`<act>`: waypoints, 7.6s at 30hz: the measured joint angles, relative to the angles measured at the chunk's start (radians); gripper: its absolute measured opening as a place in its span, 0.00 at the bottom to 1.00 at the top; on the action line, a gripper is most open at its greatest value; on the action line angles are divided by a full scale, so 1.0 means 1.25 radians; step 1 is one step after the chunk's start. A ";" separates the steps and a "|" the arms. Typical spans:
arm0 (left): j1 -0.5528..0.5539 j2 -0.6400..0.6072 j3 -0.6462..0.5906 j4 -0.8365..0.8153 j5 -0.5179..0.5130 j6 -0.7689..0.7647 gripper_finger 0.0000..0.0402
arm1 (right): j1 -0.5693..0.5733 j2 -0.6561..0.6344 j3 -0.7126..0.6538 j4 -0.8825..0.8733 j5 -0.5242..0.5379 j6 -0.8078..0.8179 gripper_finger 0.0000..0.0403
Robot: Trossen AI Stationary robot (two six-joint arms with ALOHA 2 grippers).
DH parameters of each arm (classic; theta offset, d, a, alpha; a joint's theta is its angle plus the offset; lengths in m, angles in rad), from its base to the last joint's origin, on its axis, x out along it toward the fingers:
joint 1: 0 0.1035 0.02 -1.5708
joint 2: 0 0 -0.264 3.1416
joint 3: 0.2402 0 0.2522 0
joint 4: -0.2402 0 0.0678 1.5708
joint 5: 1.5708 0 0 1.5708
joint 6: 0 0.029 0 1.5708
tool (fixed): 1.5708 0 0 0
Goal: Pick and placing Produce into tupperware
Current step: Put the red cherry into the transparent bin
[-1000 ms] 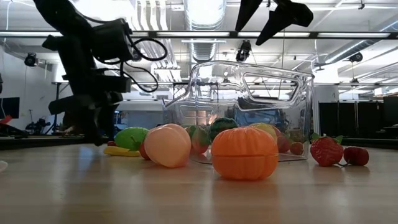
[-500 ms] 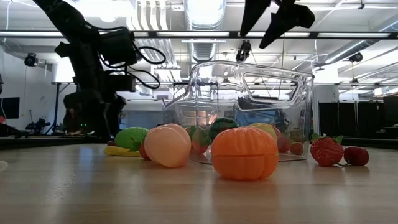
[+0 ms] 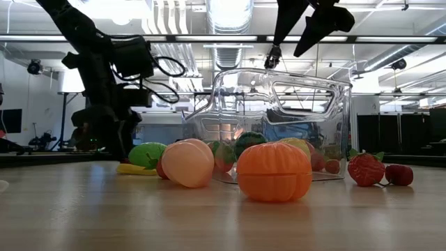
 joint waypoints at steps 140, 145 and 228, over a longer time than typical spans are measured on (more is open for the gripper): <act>-0.174 -0.036 0.293 -0.086 0.049 -0.403 0.67 | 0.404 0.119 -0.367 0.279 -0.006 0.073 0.59; -0.174 -0.036 0.292 -0.086 0.049 -0.403 0.67 | 0.400 0.120 -0.379 0.311 -0.012 0.006 0.64; -0.175 -0.030 0.281 -0.066 0.049 -0.424 0.67 | 0.335 0.120 -0.423 0.427 -0.092 -0.063 0.19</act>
